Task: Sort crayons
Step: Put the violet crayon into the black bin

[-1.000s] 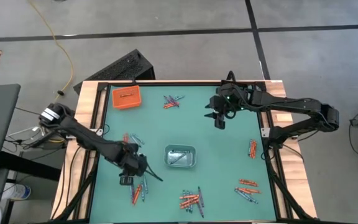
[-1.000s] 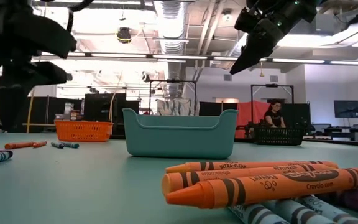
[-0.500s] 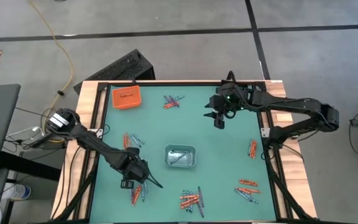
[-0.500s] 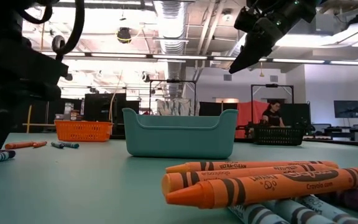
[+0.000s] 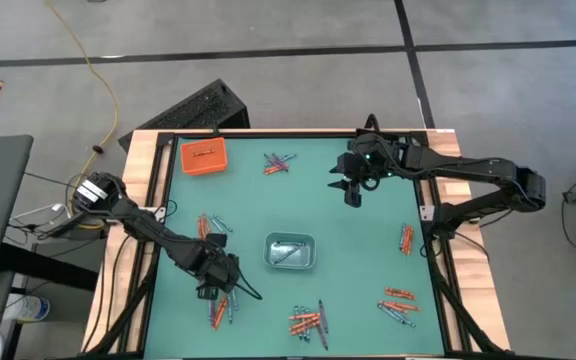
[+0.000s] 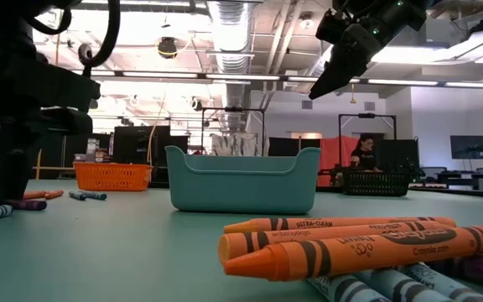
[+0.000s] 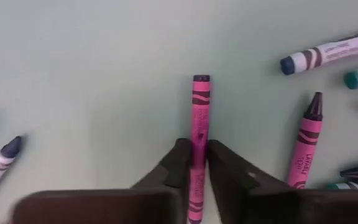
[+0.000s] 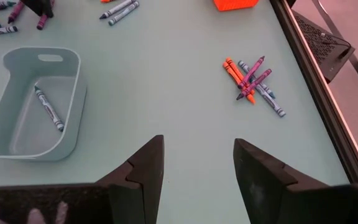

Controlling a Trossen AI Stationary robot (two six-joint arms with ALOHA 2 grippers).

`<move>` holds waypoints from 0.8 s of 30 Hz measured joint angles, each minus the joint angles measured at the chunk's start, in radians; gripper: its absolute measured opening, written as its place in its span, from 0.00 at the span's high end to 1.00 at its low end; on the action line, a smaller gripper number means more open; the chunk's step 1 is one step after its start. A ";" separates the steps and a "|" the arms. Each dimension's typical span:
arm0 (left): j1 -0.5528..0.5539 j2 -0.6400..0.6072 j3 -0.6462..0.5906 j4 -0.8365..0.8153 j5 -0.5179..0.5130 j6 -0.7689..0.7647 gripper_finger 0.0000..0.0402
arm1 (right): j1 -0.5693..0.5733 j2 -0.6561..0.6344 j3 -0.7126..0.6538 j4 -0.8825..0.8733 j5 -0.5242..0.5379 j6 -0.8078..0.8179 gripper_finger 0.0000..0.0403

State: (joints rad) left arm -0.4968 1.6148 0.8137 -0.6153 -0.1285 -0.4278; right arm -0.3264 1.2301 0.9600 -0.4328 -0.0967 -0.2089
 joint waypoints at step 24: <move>0.166 -0.227 0.151 -0.033 -0.473 0.372 1.00 | 0.071 0.000 0.000 0.029 -0.011 -0.058 0.54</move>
State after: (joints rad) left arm -0.3308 1.3876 0.9649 -0.6480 -0.6017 -0.0554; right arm -0.2555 1.2304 0.9600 -0.4036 -0.1078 -0.2673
